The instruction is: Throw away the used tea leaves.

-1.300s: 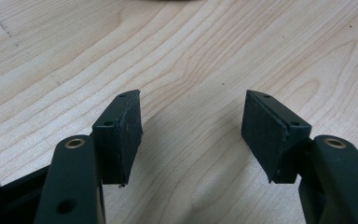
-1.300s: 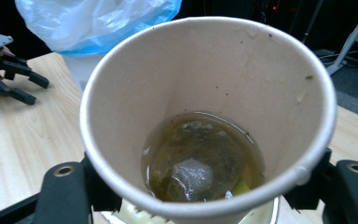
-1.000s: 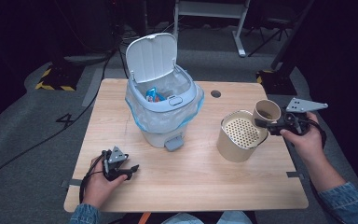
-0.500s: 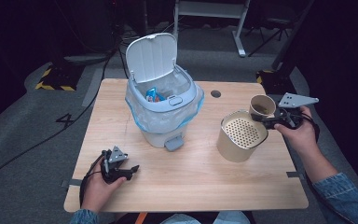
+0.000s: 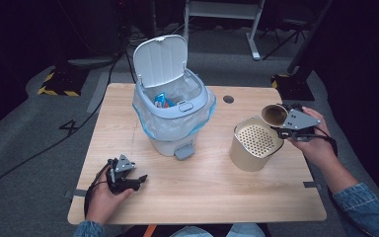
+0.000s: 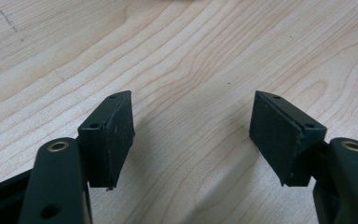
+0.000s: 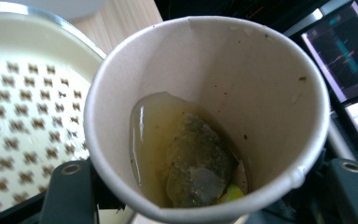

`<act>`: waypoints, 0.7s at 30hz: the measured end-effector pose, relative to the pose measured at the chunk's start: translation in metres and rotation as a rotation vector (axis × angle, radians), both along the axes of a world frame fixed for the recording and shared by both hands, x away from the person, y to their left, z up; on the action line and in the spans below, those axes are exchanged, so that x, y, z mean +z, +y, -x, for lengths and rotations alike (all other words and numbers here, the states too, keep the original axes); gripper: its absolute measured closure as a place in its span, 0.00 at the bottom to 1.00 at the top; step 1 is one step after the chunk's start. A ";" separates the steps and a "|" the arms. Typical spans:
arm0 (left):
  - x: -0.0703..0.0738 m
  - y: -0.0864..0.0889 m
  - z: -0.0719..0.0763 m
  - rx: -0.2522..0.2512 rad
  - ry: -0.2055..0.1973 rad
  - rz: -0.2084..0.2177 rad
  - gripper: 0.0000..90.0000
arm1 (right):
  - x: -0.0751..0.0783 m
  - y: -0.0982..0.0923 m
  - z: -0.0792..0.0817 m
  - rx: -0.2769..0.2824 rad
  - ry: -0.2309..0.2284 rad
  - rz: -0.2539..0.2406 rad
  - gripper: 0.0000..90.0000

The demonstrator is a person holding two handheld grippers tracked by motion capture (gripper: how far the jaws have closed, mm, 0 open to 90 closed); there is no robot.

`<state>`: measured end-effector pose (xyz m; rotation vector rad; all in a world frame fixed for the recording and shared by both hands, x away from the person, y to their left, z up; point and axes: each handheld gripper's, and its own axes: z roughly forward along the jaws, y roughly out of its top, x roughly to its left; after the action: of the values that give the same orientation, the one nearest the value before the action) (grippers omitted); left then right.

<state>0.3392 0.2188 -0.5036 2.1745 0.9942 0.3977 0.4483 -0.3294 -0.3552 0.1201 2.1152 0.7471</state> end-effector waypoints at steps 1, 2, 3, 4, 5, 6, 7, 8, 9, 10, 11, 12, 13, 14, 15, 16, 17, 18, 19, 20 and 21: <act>0.000 0.000 0.000 0.002 0.002 0.003 0.35 | -0.001 0.001 0.001 0.001 -0.012 0.021 0.37; 0.000 0.000 0.000 0.000 0.000 0.000 0.35 | -0.001 0.001 0.001 0.002 -0.025 0.041 0.37; 0.000 0.000 0.000 0.000 0.000 0.000 0.35 | -0.002 0.002 0.002 0.011 -0.040 0.064 0.37; 0.000 0.000 0.000 0.000 0.000 0.000 0.35 | -0.002 0.002 0.003 0.021 -0.058 0.089 0.38; 0.000 0.000 0.000 0.000 0.000 0.000 0.35 | -0.002 0.003 0.003 0.024 -0.071 0.110 0.38; 0.000 0.000 0.000 0.000 0.000 0.000 0.35 | -0.002 0.004 0.004 0.039 -0.110 0.160 0.38; 0.000 0.000 0.000 0.000 0.000 0.000 0.35 | -0.003 0.005 0.005 0.047 -0.138 0.201 0.38; 0.000 0.000 0.000 0.000 0.000 0.000 0.35 | -0.003 0.006 0.006 0.047 -0.163 0.239 0.38; 0.000 0.000 0.000 0.000 0.000 0.000 0.35 | -0.004 0.007 0.007 0.049 -0.171 0.261 0.38; 0.000 0.000 0.000 0.000 0.000 0.000 0.35 | -0.004 0.008 0.007 0.046 -0.190 0.296 0.38; 0.000 0.000 0.000 0.000 0.000 0.000 0.35 | -0.005 0.009 0.008 0.043 -0.209 0.326 0.38; 0.000 0.000 0.000 0.000 0.000 0.000 0.35 | -0.006 0.010 0.008 0.047 -0.229 0.355 0.38; 0.000 0.000 0.000 0.000 0.000 0.000 0.35 | -0.008 0.012 0.009 0.047 -0.247 0.389 0.38; 0.000 0.000 0.000 0.000 0.000 0.000 0.35 | -0.009 0.012 0.009 0.044 -0.261 0.417 0.38; 0.000 0.000 0.000 0.002 0.002 0.003 0.35 | -0.010 0.014 0.010 0.043 -0.281 0.453 0.38; 0.000 0.000 0.000 0.000 0.000 0.000 0.35 | -0.011 0.014 0.011 0.045 -0.293 0.481 0.38; 0.000 0.000 0.000 0.000 0.000 0.000 0.35 | -0.012 0.016 0.012 0.046 -0.310 0.507 0.38; 0.000 0.000 0.000 0.000 0.000 0.000 0.35 | -0.014 0.017 0.013 0.044 -0.342 0.556 0.38; 0.000 0.000 0.000 0.000 0.000 0.000 0.35 | -0.016 0.018 0.014 0.044 -0.374 0.605 0.38; 0.000 0.000 0.000 0.000 0.000 0.000 0.35 | -0.017 0.020 0.015 0.049 -0.397 0.633 0.38; 0.000 0.000 0.000 0.000 0.000 0.000 0.35 | -0.018 0.021 0.016 0.055 -0.422 0.666 0.38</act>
<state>0.3392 0.2188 -0.5036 2.1746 0.9941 0.3978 0.4319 -0.3081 -0.3729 -0.4205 1.8522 0.0536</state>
